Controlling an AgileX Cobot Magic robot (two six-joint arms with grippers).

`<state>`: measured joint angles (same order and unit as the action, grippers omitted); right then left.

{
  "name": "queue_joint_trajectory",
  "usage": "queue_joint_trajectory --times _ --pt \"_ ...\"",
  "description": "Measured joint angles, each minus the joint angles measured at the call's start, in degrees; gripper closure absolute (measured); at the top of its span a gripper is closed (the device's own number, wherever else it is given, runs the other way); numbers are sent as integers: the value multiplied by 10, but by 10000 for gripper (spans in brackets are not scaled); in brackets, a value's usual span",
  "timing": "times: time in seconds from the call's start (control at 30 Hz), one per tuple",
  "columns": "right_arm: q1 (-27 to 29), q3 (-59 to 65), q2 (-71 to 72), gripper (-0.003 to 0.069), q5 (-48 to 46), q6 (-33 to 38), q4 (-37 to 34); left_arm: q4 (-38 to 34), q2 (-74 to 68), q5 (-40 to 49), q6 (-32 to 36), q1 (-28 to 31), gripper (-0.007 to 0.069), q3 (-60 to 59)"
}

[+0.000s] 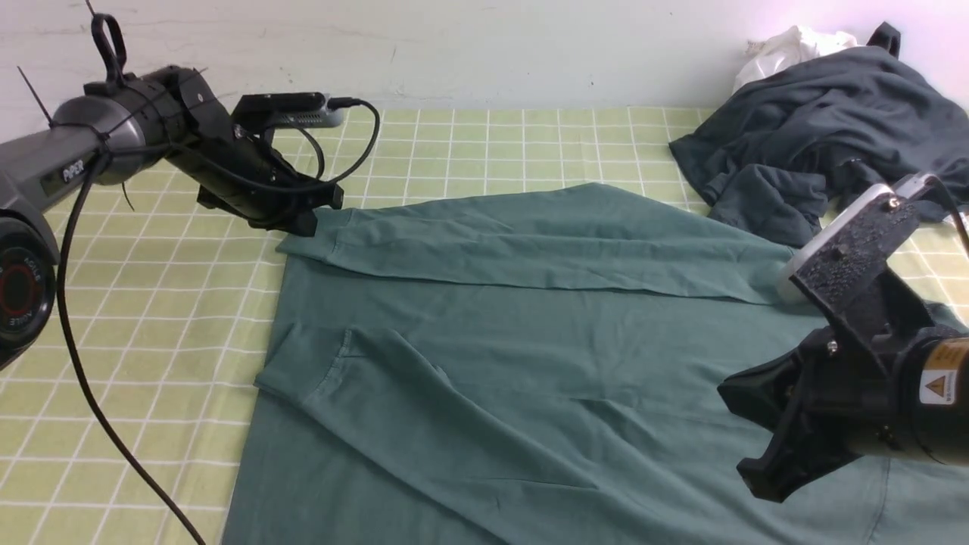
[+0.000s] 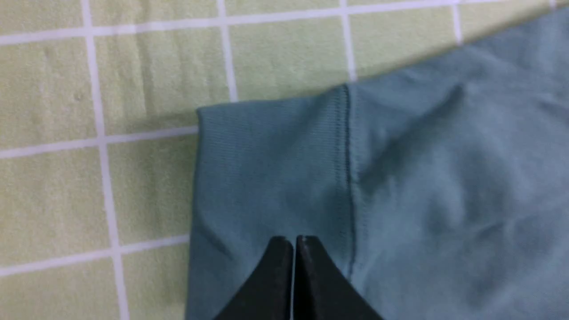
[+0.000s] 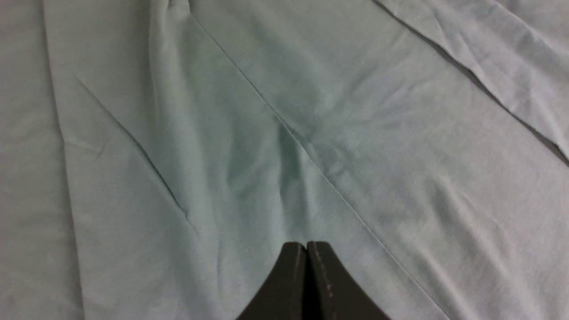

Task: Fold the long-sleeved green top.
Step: Use the left arm to clamp the cuff farthest from it

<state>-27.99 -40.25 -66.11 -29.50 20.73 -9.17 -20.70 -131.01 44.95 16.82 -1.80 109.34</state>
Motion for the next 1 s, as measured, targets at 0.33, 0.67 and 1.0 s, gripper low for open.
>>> queue_joint_trajectory --times 0.33,0.67,1.0 --pt "0 0 0 675 0 0 0 74 3 56 -66 12 470 4" --pt "0 0 0 675 0 0 0 51 -25 55 -69 16 227 3" --pt "0 0 0 675 0 0 0 -20 -28 42 -23 16 602 3"
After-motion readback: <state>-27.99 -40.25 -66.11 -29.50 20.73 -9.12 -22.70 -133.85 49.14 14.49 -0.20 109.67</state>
